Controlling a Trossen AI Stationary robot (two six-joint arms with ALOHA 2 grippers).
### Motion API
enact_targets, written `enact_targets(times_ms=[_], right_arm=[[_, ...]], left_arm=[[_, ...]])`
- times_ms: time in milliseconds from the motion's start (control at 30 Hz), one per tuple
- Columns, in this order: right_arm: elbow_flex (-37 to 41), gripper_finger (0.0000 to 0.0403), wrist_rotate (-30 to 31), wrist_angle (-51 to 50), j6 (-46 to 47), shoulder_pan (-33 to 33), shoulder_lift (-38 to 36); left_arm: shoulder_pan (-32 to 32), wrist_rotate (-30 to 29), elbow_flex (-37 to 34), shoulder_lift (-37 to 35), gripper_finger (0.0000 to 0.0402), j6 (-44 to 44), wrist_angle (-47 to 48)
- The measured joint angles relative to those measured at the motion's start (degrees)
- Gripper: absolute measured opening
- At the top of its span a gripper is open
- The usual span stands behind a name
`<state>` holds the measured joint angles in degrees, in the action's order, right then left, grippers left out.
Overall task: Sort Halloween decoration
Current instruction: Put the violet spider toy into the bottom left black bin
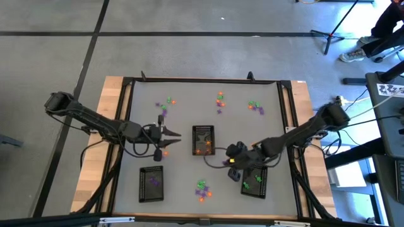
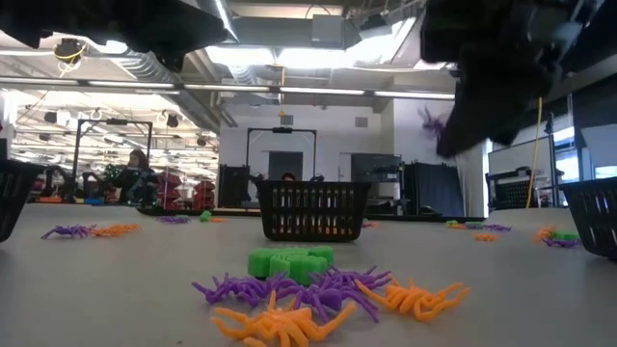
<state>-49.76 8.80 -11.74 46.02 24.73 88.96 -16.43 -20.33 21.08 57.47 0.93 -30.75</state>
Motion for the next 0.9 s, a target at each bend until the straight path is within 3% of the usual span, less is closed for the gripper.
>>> enact_targets(times_ms=[300, 633, 900], right_arm=[[0.0, 0.0017, -4.8, 5.7, 0.0, -0.9, 8.1], [0.0, 0.0020, -6.5, 5.8, 0.0, -2.4, 9.1], [0.0, 0.0093, -6.8, 5.8, 0.0, -2.3, 9.1]], left_arm=[[0.0, 0.1, 0.0, 0.0, 0.0076, -0.8, -0.3], [0.0, 0.1, 0.0, 0.0, 0.0076, -0.8, 0.1], [0.0, 0.1, 0.0, 0.0, 0.0076, -0.5, 0.1]])
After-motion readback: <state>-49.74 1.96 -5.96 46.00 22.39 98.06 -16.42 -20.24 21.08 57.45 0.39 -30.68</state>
